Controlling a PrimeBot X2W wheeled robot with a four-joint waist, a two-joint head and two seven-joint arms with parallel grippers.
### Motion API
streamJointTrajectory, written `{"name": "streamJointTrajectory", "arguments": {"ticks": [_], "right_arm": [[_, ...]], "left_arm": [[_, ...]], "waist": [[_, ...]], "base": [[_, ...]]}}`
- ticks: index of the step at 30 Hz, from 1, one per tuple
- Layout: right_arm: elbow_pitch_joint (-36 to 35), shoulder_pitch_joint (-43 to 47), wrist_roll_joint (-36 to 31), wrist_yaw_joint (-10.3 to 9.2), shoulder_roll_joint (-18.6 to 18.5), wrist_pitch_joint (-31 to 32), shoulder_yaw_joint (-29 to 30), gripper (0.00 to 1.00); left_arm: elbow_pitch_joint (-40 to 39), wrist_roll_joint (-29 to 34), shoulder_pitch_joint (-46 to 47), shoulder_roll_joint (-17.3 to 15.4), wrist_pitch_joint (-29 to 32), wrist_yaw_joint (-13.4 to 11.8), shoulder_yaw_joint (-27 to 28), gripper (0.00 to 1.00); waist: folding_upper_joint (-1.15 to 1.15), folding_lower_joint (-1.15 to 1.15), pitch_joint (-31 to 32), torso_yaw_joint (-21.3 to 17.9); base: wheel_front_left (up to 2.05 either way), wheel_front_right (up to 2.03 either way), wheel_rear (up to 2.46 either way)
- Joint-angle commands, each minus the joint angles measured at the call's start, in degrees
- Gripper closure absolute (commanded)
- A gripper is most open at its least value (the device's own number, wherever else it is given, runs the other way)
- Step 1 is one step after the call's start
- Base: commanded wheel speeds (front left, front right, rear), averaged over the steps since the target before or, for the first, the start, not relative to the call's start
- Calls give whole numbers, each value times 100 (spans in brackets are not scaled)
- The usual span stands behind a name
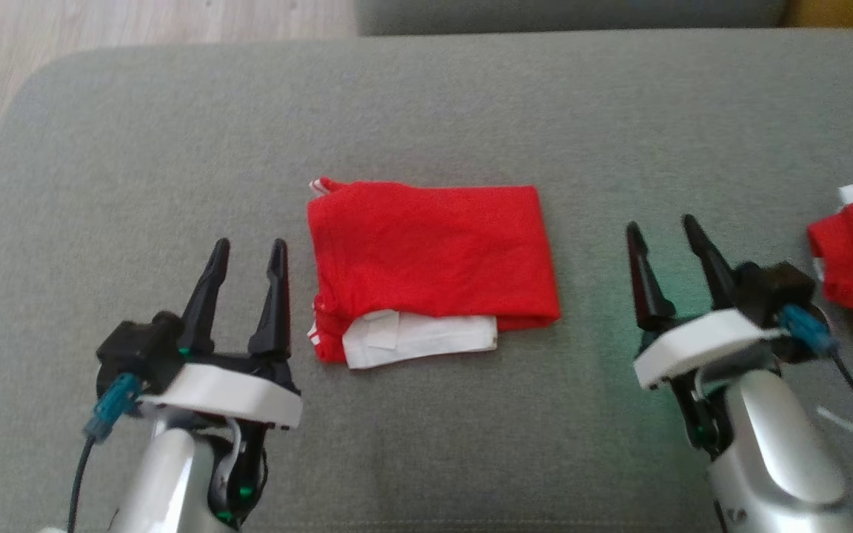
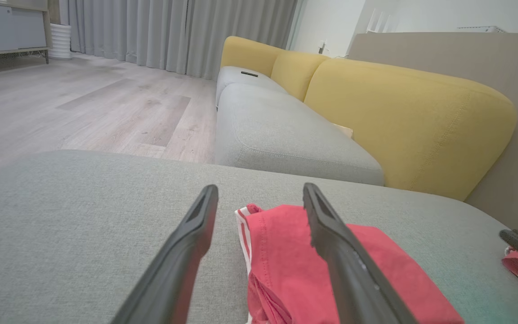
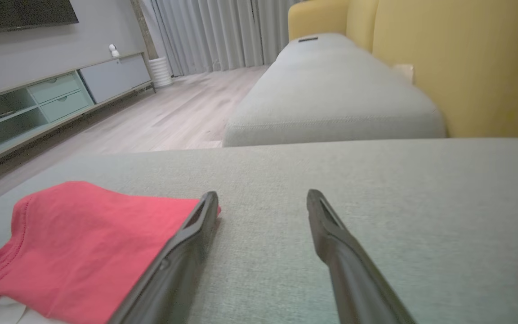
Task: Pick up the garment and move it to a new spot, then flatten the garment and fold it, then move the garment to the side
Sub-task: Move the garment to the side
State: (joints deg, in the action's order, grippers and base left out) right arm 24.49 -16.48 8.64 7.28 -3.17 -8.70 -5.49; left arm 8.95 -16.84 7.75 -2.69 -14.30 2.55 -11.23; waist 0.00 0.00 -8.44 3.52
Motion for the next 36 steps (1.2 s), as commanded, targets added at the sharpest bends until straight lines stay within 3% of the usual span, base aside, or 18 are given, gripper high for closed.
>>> {"name": "streamJointTrajectory", "arguments": {"ticks": [1,19,20,21,30,31,36], "right_arm": [[-48,-280,180,21,28,106,-211,0],[1768,-1136,1353,21,29,870,-1350,0],[1835,-1166,1367,21,29,870,-1411,40],[1889,-1199,1344,21,29,826,-1463,100],[2098,-1497,564,21,29,184,-1583,100],[2098,-1535,209,21,25,61,-1517,100],[1896,-1555,-324,21,-182,-5,-1488,100]], "left_arm": [[-203,-75,289,-19,-70,0,103,0],[-158,-285,473,-19,-70,-116,-223,0],[-153,-284,462,-19,-70,-120,-222,0],[-149,-280,448,-19,-70,-128,-213,0],[-155,-130,248,-19,-70,-67,-85,0],[-133,-102,202,-19,-70,-43,-73,0],[-126,-63,157,-19,-70,-10,-67,0]], "waist": [[0,0,-161,151],[0,0,-445,768],[0,0,-426,768],[0,0,-403,757],[0,0,-116,236],[0,0,-47,18],[0,0,27,-493]], "base": [[0,0,0],[0,0,0],[0,0,0],[0,0,0],[0,0,0],[0,0,0],[0,0,0]]}}
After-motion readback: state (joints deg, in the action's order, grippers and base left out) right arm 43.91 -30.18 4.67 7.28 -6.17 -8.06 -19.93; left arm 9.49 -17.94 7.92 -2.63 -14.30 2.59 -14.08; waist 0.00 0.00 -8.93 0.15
